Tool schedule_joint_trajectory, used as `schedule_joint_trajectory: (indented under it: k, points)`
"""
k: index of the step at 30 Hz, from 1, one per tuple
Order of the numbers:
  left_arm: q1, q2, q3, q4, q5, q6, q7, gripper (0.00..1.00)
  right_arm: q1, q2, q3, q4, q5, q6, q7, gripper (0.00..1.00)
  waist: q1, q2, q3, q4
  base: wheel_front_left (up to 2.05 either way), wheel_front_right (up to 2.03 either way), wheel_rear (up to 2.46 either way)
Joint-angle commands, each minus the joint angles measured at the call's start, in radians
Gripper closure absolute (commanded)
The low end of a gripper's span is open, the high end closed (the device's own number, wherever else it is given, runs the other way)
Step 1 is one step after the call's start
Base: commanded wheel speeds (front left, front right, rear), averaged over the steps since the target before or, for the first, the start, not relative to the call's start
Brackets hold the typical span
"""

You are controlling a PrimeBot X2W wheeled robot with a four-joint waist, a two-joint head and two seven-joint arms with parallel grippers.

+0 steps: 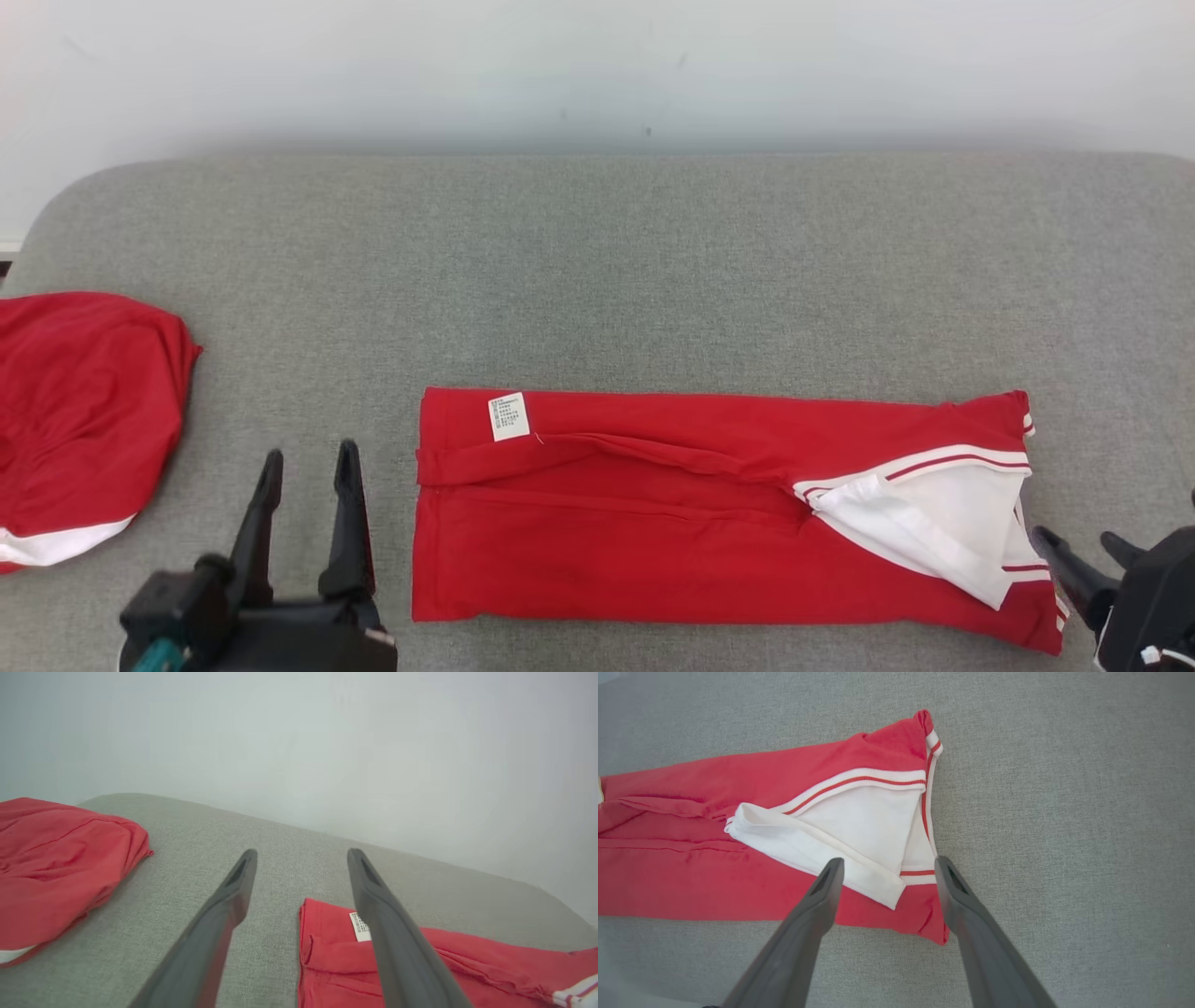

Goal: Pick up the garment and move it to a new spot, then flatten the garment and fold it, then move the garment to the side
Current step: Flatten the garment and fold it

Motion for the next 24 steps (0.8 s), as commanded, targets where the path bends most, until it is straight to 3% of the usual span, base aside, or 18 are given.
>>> schedule_joint_trajectory:
  k: [1, 5, 12, 24]
  points:
    - [0.058, -0.04, 0.045, -0.015, 0.04, -0.037, -0.003, 0.0, -0.02, 0.017, -0.027, 0.022, -0.014, -0.002, -0.011, 0.0, 0.0001, 0.0001, -0.01, 0.004, 0.0, 0.0, 0.0]
    - [0.123, -0.102, 0.116, -0.011, 0.1, -0.098, -0.003, 0.0, -0.05, 0.033, -0.06, 0.083, -0.047, -0.002, -0.027, 0.0, 0.0001, 0.0001, -0.01, 0.006, 0.0, 0.0, 0.0]
    - [0.17, -0.163, 0.177, 0.006, 0.172, -0.161, -0.003, 0.0, -0.108, 0.046, -0.085, 0.188, -0.075, -0.002, -0.063, 0.0, 0.0001, 0.0001, 0.004, 0.01, 0.0, 0.0, 0.0]
    - [0.16, -0.201, 0.227, 0.06, 0.234, -0.193, -0.003, 0.0, -0.224, 0.05, -0.063, 0.405, -0.101, -0.002, -0.119, 0.0, 0.0001, 0.0001, 0.053, 0.031, 0.0, 0.0, 0.0]
